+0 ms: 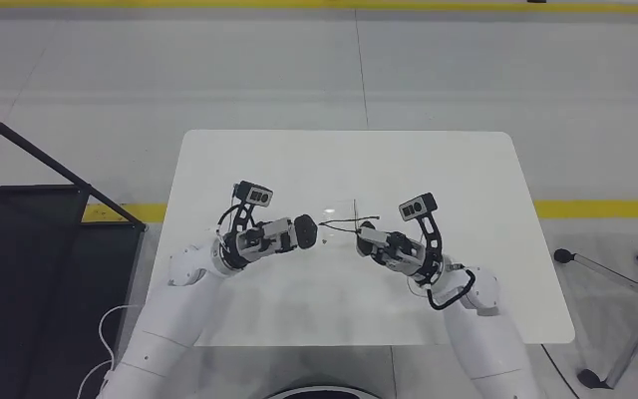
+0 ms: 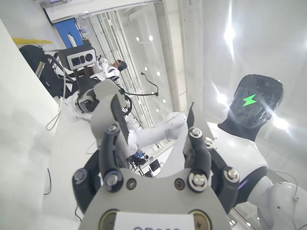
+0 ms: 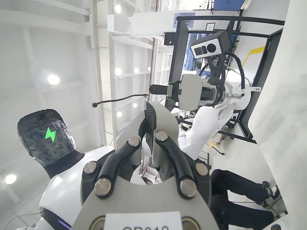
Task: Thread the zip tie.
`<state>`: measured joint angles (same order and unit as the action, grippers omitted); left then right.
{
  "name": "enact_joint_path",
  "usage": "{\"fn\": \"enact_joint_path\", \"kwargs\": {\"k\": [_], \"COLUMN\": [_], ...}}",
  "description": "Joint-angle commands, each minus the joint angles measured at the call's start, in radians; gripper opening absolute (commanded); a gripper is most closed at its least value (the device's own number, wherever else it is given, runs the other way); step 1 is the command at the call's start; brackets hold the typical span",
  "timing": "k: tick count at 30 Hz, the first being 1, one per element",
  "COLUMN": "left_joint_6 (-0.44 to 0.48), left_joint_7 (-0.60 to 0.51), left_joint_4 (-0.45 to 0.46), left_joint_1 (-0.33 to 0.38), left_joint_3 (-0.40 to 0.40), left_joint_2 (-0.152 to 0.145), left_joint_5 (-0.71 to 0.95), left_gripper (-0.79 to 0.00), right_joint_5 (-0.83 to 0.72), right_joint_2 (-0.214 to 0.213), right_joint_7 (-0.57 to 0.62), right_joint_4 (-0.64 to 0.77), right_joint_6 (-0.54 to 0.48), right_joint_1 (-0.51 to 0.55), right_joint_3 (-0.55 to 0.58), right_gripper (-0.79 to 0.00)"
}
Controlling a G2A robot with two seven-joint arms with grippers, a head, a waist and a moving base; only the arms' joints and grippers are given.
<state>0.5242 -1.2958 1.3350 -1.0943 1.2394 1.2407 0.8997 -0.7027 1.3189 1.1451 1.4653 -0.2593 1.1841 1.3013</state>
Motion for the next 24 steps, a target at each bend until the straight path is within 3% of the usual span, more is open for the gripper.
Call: {"fn": "enact_joint_path", "kwargs": {"k": [1,10,18,24], "left_joint_6": [0.005,0.008,0.004,0.001], "left_joint_7": [0.005,0.008,0.004,0.001], "left_joint_4": [-0.003,-0.009,0.0,-0.001], "left_joint_1": [0.005,0.012,0.007,0.005], "left_joint_3": [-0.01,-0.02,-0.013,-0.01], "left_joint_2": [0.003,0.008,0.01,0.012], "left_joint_5": [-0.007,-0.005,0.002,0.005], "left_gripper": [-0.372,-0.419,-0.533,-0.526], "right_joint_5": [0.01,0.035,0.033,0.025], "right_joint_2": [0.0,-0.003,-0.007,-0.009], "right_joint_7": [-0.007,-0.023,-0.032,-0.037], "right_joint_4": [-0.005,-0.013,-0.014,-0.015], "right_joint_6": [0.0,0.001,0.001,0.002], "right_joint_1": [-0.006,-0.016,-0.019,-0.02], "right_joint_3": [-0.007,-0.028,-0.033,-0.035], "right_gripper": [-0.785,-0.785,-0.785,-0.785]}}
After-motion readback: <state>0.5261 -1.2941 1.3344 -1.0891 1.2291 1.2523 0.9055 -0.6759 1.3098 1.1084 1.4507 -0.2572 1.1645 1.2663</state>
